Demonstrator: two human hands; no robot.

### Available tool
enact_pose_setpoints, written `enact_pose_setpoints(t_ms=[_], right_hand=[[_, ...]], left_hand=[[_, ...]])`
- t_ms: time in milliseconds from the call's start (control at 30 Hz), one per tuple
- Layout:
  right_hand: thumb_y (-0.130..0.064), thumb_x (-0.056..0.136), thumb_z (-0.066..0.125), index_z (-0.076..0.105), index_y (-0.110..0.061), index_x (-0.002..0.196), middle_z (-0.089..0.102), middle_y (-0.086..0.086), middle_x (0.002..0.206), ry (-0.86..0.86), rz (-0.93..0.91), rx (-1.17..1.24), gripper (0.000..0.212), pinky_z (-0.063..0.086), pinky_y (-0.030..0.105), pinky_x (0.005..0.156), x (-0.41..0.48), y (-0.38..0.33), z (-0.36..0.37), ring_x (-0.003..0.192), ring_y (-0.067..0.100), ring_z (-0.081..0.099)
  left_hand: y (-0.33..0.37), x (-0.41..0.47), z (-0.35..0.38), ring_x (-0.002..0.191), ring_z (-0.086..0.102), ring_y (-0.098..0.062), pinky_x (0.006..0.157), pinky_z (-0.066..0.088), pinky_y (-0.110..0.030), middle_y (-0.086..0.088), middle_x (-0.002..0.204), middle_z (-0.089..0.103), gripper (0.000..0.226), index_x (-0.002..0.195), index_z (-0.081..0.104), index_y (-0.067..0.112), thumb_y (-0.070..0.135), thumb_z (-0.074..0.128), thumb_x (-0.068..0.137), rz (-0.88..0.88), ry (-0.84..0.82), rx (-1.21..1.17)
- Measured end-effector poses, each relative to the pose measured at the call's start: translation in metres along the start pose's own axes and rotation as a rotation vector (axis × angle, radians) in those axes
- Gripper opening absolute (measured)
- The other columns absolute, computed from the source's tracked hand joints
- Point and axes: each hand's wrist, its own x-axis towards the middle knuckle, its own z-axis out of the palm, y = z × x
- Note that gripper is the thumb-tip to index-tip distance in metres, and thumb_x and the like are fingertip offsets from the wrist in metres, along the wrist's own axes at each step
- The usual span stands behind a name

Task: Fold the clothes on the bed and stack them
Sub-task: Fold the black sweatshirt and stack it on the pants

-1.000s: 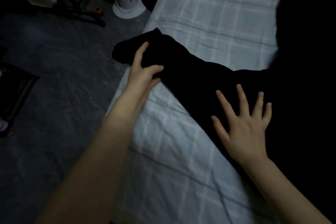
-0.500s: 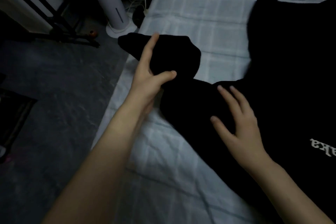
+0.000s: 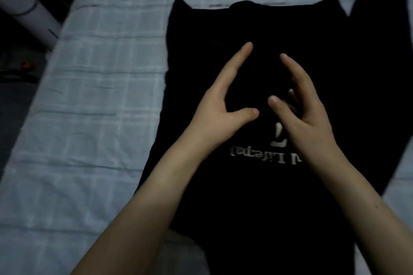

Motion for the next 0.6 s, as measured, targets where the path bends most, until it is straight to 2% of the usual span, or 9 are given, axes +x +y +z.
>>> enact_pose_setpoints(t_ms=[100,167,233,300,367,433,467,533,600], right_hand=[[-0.012,0.098,0.059,0.039,-0.038,0.149,0.045,-0.021,0.148,0.005,0.093,-0.259,0.061,0.034,0.025,0.115,-0.01,0.034,-0.076,0.136,-0.004,0.04],[-0.013,0.095,0.061,0.041,-0.032,0.149,0.046,-0.019,0.142,0.031,0.217,-0.385,0.061,0.033,0.022,0.111,-0.022,0.056,-0.112,0.135,0.003,0.043],[-0.012,0.095,0.061,0.045,-0.027,0.147,0.048,-0.016,0.137,0.074,0.261,-0.417,0.056,0.033,0.021,0.108,-0.031,0.071,-0.134,0.131,0.009,0.047],[-0.012,0.095,0.059,0.05,-0.024,0.143,0.051,-0.016,0.134,0.096,0.221,-0.435,0.05,0.035,0.016,0.106,-0.034,0.078,-0.142,0.128,0.009,0.051],[-0.016,0.094,0.057,0.053,-0.023,0.139,0.052,-0.016,0.131,0.107,0.137,-0.437,0.046,0.036,0.011,0.104,-0.032,0.075,-0.139,0.125,0.007,0.052],[-0.017,0.094,0.055,0.054,-0.021,0.138,0.053,-0.011,0.133,0.1,0.069,-0.411,0.044,0.036,0.014,0.106,-0.024,0.067,-0.125,0.125,0.006,0.05],[-0.016,0.095,0.056,0.054,-0.019,0.138,0.053,-0.007,0.135,0.091,0.053,-0.403,0.043,0.036,0.016,0.106,-0.017,0.061,-0.117,0.125,0.006,0.049],[-0.012,0.097,0.056,0.054,-0.016,0.139,0.054,0.001,0.136,0.085,0.044,-0.396,0.042,0.037,0.02,0.107,-0.001,0.051,-0.105,0.125,0.011,0.05],[-0.009,0.097,0.054,0.056,-0.013,0.137,0.057,0.004,0.135,0.136,0.05,-0.359,0.04,0.039,0.025,0.108,0.015,0.045,-0.109,0.123,0.015,0.054]], left_hand=[[0.006,0.018,0.079,0.127,0.043,0.008,0.099,0.036,-0.004,0.009,0.151,0.037,0.088,0.152,0.028,0.036,-0.009,0.058,0.082,-0.132,-0.02,0.061],[0.002,0.023,0.117,0.11,0.055,-0.001,0.081,0.048,-0.009,0.002,0.143,0.041,0.084,0.146,0.019,0.057,0.005,0.056,0.091,-0.278,-0.142,0.168],[-0.005,0.018,0.134,0.098,0.061,-0.011,0.077,0.056,-0.023,0.001,0.129,0.047,0.08,0.141,0.014,0.067,0.015,0.054,0.094,-0.249,-0.226,0.381],[-0.002,0.006,0.127,0.107,0.061,-0.013,0.091,0.054,-0.03,0.004,0.125,0.055,0.076,0.143,0.019,0.061,0.015,0.052,0.091,-0.073,-0.133,0.5],[-0.006,-0.005,0.108,0.117,0.056,-0.01,0.1,0.043,-0.021,0.006,0.126,0.059,0.07,0.145,0.034,0.046,0.01,0.052,0.088,0.044,0.069,0.558],[-0.016,-0.011,0.09,0.122,0.05,-0.012,0.1,0.034,-0.016,0.003,0.131,0.056,0.065,0.147,0.038,0.031,0.008,0.055,0.089,-0.015,0.21,0.652],[-0.02,-0.01,0.09,0.128,0.045,-0.014,0.102,0.03,-0.016,0.001,0.138,0.052,0.065,0.15,0.034,0.026,0.011,0.058,0.091,-0.105,0.202,0.651],[-0.024,-0.005,0.111,0.141,0.034,-0.02,0.109,0.021,-0.017,-0.008,0.153,0.039,0.071,0.154,0.023,0.015,0.017,0.06,0.093,-0.227,0.043,0.572],[-0.023,0.001,0.151,0.143,0.03,-0.026,0.113,0.013,-0.02,-0.014,0.156,0.033,0.074,0.154,0.02,0.009,0.018,0.058,0.091,-0.133,-0.147,0.569]])
